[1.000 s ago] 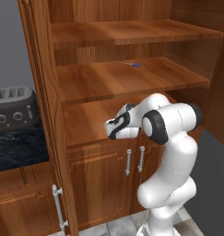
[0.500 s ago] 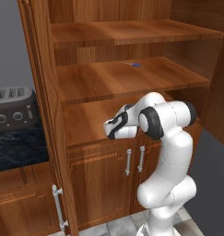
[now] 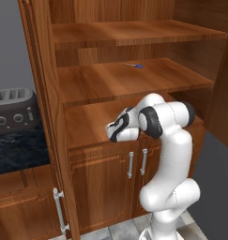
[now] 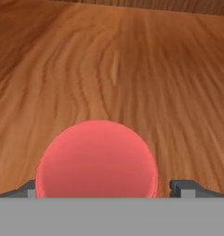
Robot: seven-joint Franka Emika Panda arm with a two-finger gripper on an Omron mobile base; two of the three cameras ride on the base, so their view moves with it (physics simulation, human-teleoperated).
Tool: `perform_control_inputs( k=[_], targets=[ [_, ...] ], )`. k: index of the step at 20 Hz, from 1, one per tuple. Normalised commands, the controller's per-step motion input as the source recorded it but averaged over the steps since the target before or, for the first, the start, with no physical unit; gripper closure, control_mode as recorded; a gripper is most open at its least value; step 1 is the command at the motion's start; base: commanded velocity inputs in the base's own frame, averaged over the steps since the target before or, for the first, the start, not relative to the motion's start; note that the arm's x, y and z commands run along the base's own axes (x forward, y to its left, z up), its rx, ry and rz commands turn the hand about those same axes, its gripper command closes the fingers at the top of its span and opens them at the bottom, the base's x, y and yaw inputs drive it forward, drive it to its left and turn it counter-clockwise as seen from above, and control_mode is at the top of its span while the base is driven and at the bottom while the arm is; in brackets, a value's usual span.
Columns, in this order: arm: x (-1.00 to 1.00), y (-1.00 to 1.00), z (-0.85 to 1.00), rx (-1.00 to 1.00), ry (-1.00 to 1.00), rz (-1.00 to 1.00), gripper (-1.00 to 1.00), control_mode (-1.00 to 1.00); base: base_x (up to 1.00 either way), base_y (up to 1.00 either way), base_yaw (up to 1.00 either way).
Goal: Pick the avocado and bread from the counter and place them on the plate. Then pick the jam from the cabinet and place it next to the plate. Lastly close the cabinet door.
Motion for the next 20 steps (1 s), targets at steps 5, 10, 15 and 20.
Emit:
perform_control_inputs(
  k=[5, 10, 15, 20],
  targets=[
    [0.30, 0.11, -0.15, -0.03, 0.00, 0.00, -1.00, -1.00, 0.00, 0.00, 0.00],
    [0.38, 0.28, -0.10, -0.05, 0.00, 0.00, 1.00, -1.00, 0.00, 0.00, 0.00],
    [0.07, 0.12, -0.14, -0.01, 0.00, 0.00, 1.00, -1.00, 0.00, 0.00, 0.00],
    [-0.55, -0.14, -0.32, 0.04, 0.01, -0.02, 1.00, -1.00, 0.00, 0.00, 0.00]
  ],
)
